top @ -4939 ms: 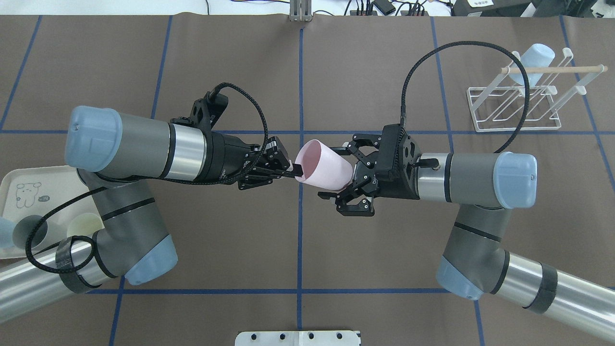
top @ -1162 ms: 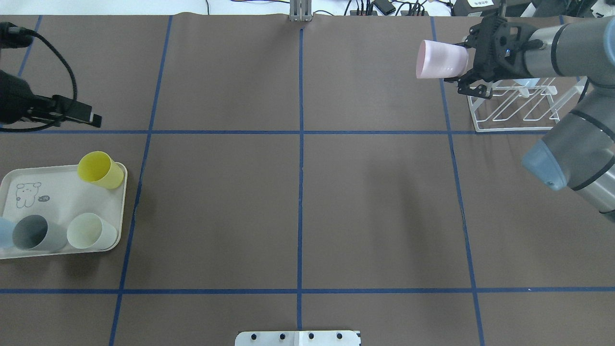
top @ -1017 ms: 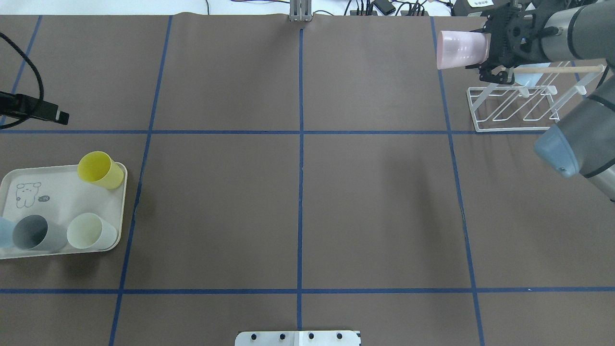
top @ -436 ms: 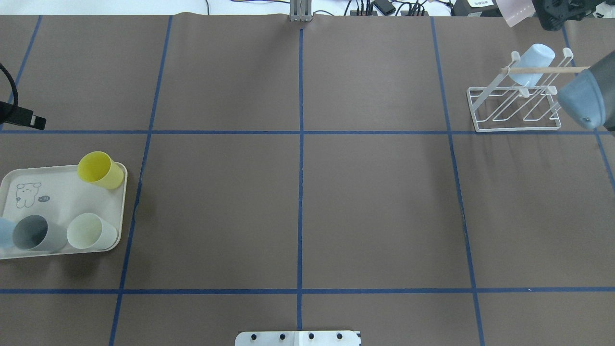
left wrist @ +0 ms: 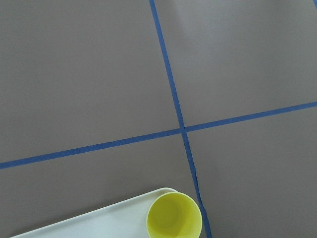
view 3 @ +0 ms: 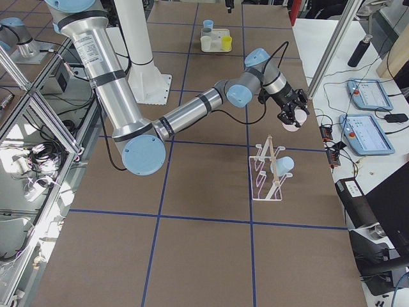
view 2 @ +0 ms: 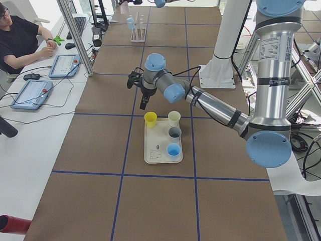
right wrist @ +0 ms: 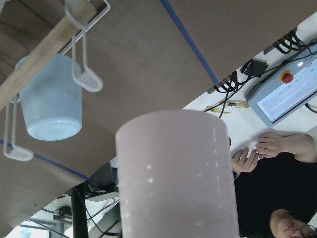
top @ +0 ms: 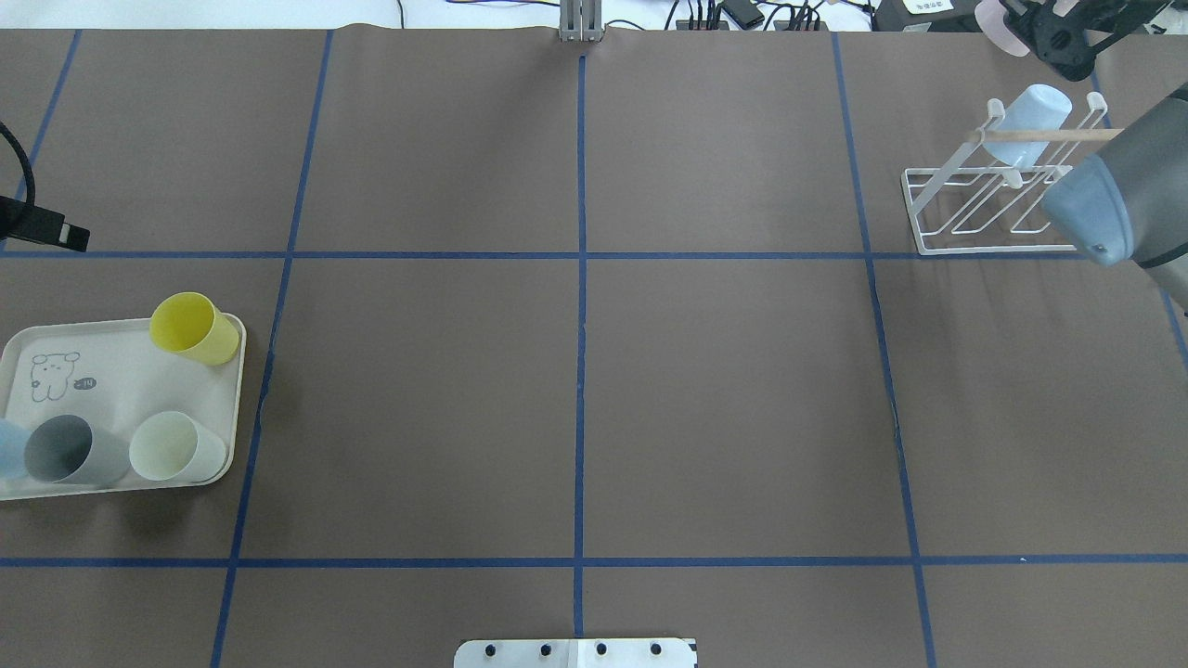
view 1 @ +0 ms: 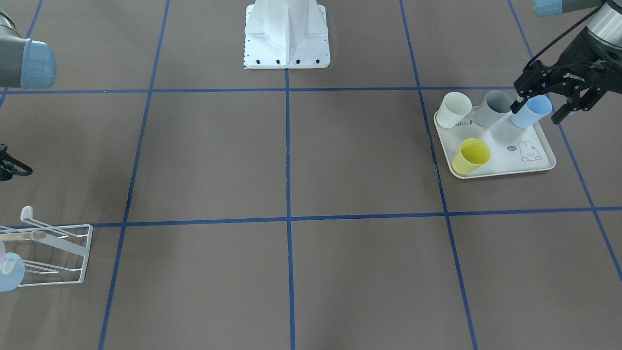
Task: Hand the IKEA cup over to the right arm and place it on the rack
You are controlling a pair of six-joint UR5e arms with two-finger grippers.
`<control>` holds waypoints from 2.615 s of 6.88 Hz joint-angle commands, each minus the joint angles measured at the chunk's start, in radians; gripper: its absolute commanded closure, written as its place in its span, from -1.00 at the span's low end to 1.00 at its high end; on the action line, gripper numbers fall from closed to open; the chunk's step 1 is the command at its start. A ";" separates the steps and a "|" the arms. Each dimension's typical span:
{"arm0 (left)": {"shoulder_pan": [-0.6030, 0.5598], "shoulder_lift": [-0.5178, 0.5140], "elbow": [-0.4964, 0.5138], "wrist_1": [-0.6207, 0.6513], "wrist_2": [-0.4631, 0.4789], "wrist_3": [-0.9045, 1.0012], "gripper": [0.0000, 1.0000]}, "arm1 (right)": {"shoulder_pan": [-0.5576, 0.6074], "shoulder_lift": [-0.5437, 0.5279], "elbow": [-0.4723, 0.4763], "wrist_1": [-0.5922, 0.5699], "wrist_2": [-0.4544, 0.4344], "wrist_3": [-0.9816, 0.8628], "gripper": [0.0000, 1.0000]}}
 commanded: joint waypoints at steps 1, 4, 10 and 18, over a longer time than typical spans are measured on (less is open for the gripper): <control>0.001 -0.001 0.005 0.000 0.000 -0.001 -1.00 | -0.018 -0.006 -0.042 0.003 -0.032 -0.035 1.00; 0.003 -0.001 0.012 -0.002 0.000 -0.001 -1.00 | -0.045 -0.029 -0.106 0.064 -0.043 -0.032 1.00; 0.001 -0.001 0.009 -0.002 0.000 -0.002 -1.00 | -0.097 -0.046 -0.153 0.101 -0.077 -0.025 0.95; 0.004 -0.002 0.014 -0.002 0.000 -0.002 -1.00 | -0.131 -0.051 -0.168 0.101 -0.100 -0.025 0.07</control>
